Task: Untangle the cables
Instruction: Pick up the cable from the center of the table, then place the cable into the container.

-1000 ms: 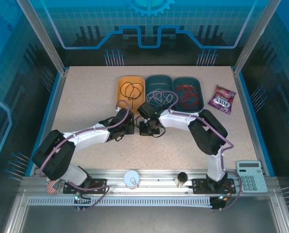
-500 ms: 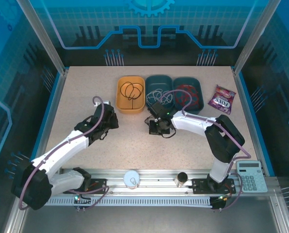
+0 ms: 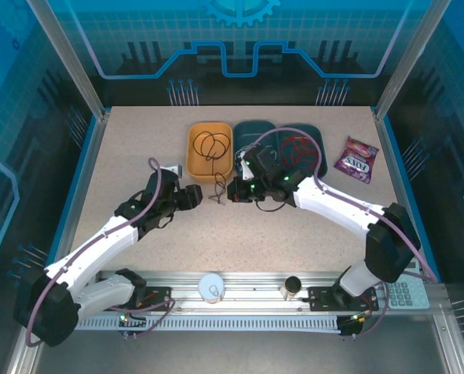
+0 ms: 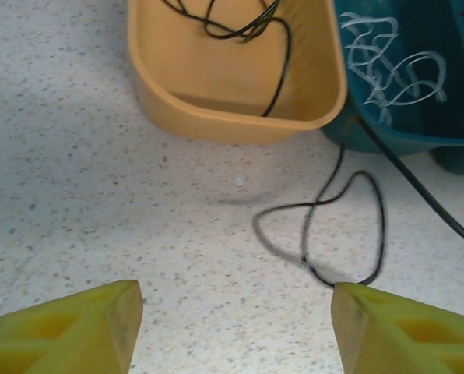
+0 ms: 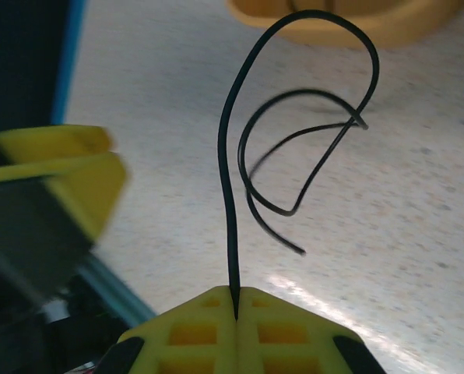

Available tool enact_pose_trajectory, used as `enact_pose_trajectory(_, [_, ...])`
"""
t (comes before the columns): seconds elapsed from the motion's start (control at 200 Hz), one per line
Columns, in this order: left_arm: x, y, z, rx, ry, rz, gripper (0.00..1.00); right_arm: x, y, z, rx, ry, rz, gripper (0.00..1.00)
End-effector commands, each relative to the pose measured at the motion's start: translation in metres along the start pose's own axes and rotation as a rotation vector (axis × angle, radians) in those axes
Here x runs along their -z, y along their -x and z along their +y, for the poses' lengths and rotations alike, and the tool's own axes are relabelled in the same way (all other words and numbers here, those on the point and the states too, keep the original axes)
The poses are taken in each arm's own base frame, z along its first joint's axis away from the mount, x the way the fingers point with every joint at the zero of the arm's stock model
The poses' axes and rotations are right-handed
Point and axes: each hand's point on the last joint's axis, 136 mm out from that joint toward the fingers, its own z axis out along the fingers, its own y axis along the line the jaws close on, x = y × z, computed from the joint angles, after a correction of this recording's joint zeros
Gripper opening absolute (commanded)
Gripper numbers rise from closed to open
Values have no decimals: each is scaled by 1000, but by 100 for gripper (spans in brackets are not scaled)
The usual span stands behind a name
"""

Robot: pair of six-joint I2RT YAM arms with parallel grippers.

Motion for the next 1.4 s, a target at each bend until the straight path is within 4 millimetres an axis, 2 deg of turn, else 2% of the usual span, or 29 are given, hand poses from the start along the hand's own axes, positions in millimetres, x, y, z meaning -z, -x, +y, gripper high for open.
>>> enact_pose_trajectory(0.0, [5,4,-12,18,-104,-38,72,18,12,38,13,219,-40,0])
enact_pose_trajectory(0.06, [6,3,-13,36,-132,-48,78,25,14,49,11,288,-56,0])
enact_pose_trajectory(0.225, [6,1,-16,45,-177,-58,79,36,18,65,34,363,-74,0])
enact_pose_trajectory(0.58, [22,12,-46,57,-359,-108,79,41,21,64,65,313,-99,0])
enact_pose_trajectory(0.655, [18,11,-45,63,-348,-94,78,40,20,67,71,319,-98,0])
enact_pose_trajectory(0.866, [-3,3,-27,111,-254,-75,78,47,23,83,99,357,-105,0])
enact_pose_trajectory(1.176, [-19,-7,-31,115,-305,-55,70,69,27,103,134,416,-152,0])
enact_pose_trajectory(1.396, [-30,-11,-28,129,-286,-30,46,76,28,113,145,446,-164,0])
